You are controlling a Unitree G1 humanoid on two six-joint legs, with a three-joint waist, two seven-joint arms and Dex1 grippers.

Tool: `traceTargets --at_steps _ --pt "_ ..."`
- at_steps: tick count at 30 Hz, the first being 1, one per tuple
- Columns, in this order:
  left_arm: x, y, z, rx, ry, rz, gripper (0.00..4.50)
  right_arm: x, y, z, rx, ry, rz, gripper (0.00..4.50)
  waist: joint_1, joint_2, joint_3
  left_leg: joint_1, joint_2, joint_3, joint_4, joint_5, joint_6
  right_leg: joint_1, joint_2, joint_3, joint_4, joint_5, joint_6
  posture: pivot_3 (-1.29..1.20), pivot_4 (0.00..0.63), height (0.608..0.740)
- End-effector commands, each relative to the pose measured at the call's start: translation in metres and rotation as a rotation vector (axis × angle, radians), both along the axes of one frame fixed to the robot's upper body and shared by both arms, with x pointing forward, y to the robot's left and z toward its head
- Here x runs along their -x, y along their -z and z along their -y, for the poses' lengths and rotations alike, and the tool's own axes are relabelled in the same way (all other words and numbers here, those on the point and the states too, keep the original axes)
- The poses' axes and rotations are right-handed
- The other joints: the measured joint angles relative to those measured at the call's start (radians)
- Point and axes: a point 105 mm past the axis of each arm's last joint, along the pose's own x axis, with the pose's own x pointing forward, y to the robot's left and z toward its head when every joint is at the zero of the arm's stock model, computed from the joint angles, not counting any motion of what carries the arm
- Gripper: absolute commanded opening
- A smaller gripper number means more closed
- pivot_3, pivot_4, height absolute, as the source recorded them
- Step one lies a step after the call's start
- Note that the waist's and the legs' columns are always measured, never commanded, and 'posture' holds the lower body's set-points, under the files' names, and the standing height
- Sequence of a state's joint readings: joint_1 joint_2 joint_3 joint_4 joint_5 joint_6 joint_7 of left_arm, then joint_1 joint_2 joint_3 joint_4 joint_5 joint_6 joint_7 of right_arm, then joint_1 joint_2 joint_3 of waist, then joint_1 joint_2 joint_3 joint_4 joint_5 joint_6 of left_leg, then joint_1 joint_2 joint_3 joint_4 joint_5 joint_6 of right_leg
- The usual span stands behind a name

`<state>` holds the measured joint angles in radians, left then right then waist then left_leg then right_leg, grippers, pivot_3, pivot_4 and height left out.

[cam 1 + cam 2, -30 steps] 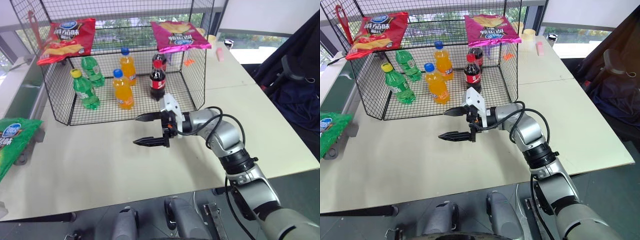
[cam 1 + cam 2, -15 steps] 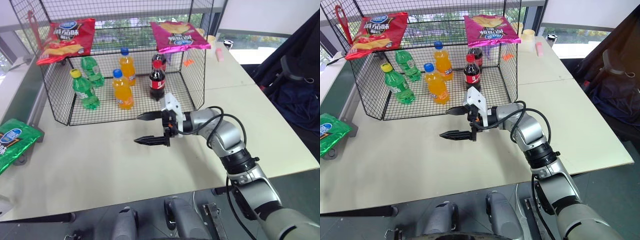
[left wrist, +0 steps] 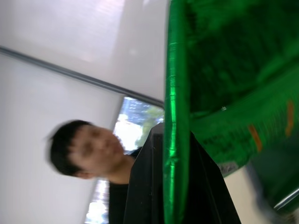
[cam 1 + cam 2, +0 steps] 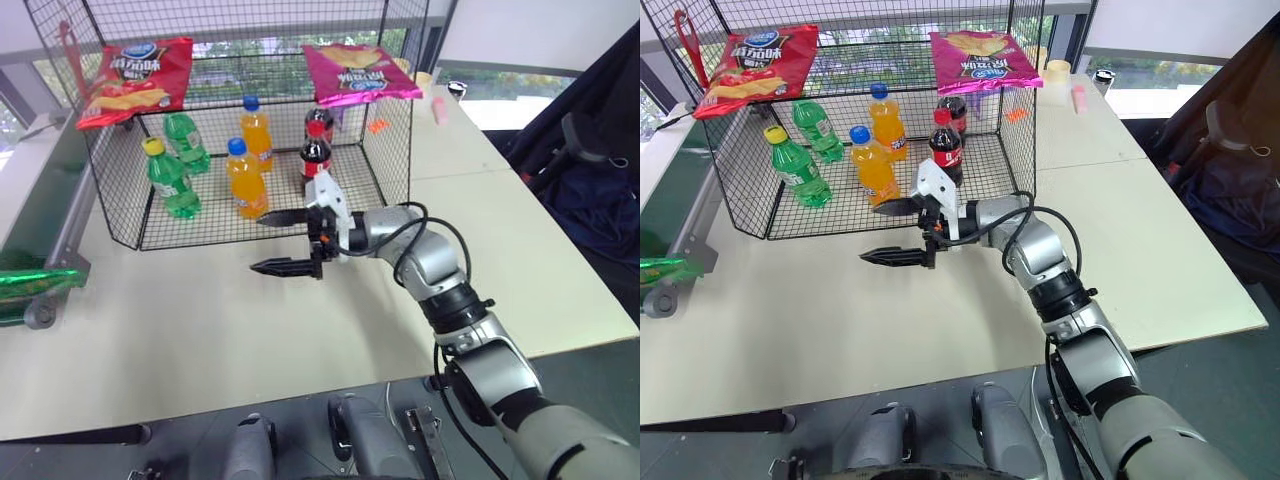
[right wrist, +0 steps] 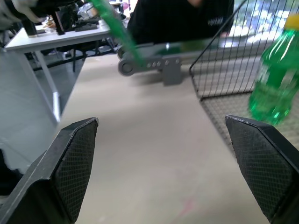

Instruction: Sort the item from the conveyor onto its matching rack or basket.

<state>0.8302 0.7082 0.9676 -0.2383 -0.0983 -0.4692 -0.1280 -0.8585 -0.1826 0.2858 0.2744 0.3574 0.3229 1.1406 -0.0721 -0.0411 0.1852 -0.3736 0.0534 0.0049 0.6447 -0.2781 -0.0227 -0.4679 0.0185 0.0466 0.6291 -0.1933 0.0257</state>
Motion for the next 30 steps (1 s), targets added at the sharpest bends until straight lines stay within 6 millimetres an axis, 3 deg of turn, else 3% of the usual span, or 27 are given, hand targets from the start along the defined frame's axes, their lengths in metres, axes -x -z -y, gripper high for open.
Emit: traceTargets --at_steps 1,8,18,26,30 --pt "-0.019 -0.023 0.027 0.151 0.184 -0.018 0.03 0.003 -0.031 -0.004 -0.092 -0.048 0.062 4.50 0.001 0.000 0.000 0.000 0.000 0.000 0.000 0.000 0.000 0.000 0.000 0.000 0.000 0.000 0.000 0.00 0.150 0.740" --pt "-0.068 -0.032 0.060 0.370 0.457 -0.107 0.03 0.008 -0.048 -0.003 -0.157 -0.057 0.118 4.50 0.002 0.001 0.001 0.000 0.000 -0.001 0.001 0.000 0.000 0.000 0.002 0.000 0.001 0.000 0.000 0.00 0.150 0.740" --pt "-0.137 -0.051 0.093 0.444 0.706 -0.141 0.03 0.017 -0.050 0.004 -0.186 0.009 0.211 4.50 0.000 -0.001 -0.001 0.000 0.000 -0.002 0.002 0.000 0.000 0.001 0.003 0.001 0.003 0.003 -0.001 0.00 0.150 0.740" --pt "-0.165 -0.050 0.116 0.441 0.817 -0.211 0.03 0.022 -0.045 -0.008 -0.204 0.040 0.236 4.50 0.005 -0.002 -0.001 0.000 0.000 -0.003 0.002 0.000 0.000 0.001 0.004 0.000 0.004 0.005 0.002 0.00 0.150 0.740" --pt "-0.171 -0.060 0.126 0.435 0.867 -0.205 0.03 0.024 -0.037 -0.015 -0.195 0.056 0.238 4.50 0.005 -0.002 -0.001 0.000 0.000 -0.003 0.003 0.000 0.000 0.001 0.004 0.000 0.004 0.005 0.002 0.00 0.150 0.740"
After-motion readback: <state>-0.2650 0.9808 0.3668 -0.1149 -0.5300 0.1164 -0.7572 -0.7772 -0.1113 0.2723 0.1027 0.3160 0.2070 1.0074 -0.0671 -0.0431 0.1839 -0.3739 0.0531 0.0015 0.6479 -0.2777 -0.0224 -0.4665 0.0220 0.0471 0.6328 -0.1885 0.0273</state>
